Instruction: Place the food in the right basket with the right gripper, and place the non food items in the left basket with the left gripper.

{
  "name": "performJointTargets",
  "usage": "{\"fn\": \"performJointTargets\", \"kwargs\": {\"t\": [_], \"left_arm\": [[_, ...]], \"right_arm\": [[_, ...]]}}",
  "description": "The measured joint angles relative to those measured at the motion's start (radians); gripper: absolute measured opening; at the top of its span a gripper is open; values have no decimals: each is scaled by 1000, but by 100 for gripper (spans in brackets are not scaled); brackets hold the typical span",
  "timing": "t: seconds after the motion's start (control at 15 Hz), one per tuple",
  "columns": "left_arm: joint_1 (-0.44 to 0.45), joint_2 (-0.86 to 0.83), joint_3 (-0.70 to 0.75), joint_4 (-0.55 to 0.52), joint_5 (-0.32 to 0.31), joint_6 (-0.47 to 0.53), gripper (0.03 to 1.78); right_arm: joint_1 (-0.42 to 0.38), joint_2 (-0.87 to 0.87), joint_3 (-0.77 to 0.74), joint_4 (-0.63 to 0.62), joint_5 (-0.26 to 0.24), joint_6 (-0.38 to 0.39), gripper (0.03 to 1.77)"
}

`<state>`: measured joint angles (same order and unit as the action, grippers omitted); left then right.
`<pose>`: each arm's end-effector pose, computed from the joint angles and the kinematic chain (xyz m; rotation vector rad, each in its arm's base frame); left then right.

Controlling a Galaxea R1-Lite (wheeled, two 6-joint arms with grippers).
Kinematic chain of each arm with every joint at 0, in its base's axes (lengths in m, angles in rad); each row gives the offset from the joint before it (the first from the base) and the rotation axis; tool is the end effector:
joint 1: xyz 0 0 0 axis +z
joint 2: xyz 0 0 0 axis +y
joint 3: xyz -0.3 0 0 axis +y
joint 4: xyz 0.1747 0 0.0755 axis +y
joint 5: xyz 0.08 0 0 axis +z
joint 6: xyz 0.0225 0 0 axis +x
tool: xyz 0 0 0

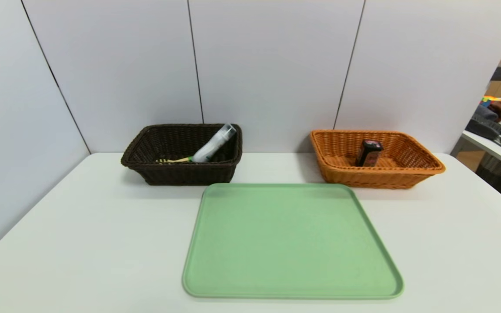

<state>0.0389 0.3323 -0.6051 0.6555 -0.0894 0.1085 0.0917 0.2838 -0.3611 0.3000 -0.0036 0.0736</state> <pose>-0.0406 -0.0036 0.1794 0.0826 0.3788 -0.0705 -0.0196 -0.0019 0.1501 0.0626 0.2256 0.0795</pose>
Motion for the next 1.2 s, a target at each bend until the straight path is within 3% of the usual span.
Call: {"fn": "performJointTargets", "kwargs": {"t": [0.53,0.87,1.2], "left_arm": [[-14,-148,116,-12,1,21,169],[-20,-173,152,-68,0,24,169],[-33,-228,231,-137,2,23,169]], "right_arm": [[46,3,-18,30,-2,-3,170],[-81,-46,-11,48,-3,16,170],[-96,-156,53,46,-3,10,170]]}}
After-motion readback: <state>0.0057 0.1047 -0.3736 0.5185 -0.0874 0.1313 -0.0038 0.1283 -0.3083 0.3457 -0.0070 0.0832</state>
